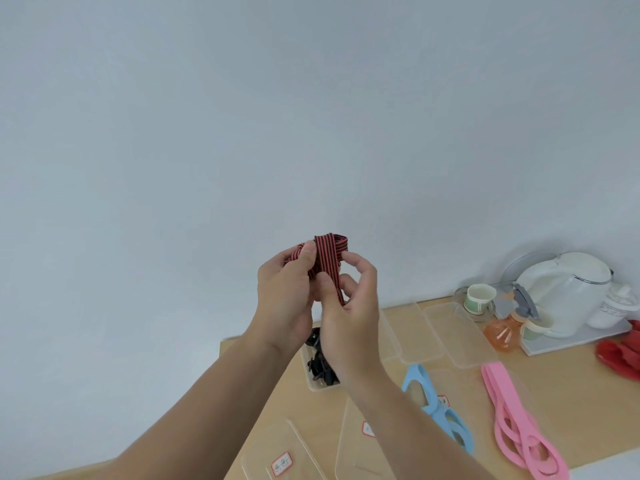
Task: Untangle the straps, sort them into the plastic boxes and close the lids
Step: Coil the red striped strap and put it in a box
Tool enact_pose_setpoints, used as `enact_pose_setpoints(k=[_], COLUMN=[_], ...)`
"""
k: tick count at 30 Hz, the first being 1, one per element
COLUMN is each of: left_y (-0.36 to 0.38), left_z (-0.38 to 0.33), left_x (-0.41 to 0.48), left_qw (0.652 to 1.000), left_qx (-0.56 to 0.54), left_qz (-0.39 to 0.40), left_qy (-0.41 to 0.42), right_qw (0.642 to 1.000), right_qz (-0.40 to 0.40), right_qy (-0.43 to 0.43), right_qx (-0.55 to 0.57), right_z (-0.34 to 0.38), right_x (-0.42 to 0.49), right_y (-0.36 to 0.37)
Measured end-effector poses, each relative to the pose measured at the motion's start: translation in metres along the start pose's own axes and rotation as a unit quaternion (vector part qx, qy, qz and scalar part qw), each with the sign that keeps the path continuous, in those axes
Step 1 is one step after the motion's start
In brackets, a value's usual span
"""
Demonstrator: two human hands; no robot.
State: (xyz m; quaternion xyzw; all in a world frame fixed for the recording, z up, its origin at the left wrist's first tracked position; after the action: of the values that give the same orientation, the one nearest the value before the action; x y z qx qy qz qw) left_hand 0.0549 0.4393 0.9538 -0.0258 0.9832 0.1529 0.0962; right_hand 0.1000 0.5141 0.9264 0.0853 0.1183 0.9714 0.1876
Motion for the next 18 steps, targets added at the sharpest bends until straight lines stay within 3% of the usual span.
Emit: enact_pose_setpoints(k=[3, 7, 11, 13, 16, 17, 18], left_y=[-0.003, -0.009, -0.023, -0.024, -0.019, -0.018, -0.017], left_z=[0.006, 0.008, -0.003, -0.014, -0.02, -0.02, -0.019], left_x=[-0.001, 0.001, 0.007, 0.01, 0.008, 0.008, 0.009], left_qw=[1.0, 0.997, 0.978, 0.955, 0.86, 0.854, 0.873], left_qx=[-0.016, 0.029, 0.181, 0.269, 0.478, 0.487, 0.453], left_qz=[0.02, 0.058, 0.066, 0.077, 0.087, 0.085, 0.091], left_qy=[0.0, 0.042, 0.079, 0.102, 0.156, 0.161, 0.154], right_qw=[0.995, 0.999, 0.994, 0.985, 0.974, 0.97, 0.964], right_qz=[0.005, 0.03, 0.066, 0.1, 0.113, 0.116, 0.123], right_qy=[0.08, 0.022, -0.018, -0.031, -0.06, -0.071, -0.085], right_qx=[0.052, -0.015, -0.086, -0.139, -0.189, -0.201, -0.22], right_z=[0.0, 0.004, 0.007, 0.005, 0.005, 0.007, 0.008], right_x=[0.012, 0.018, 0.023, 0.022, 0.022, 0.024, 0.025], right_y=[-0.005, -0.009, -0.018, -0.015, -0.01, -0.01, -0.01])
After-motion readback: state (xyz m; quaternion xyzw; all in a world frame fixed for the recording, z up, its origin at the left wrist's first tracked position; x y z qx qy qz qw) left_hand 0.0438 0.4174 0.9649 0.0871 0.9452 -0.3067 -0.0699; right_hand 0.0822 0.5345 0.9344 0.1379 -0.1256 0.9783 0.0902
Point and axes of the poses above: each hand's wrist, its own x-axis towards the middle knuckle, its own y-axis out of the palm, z = x × y, the point moved 1 cm from there along x, towards the middle knuckle, and after that the axes turned 4 degrees about x, right-handed, at the moved point
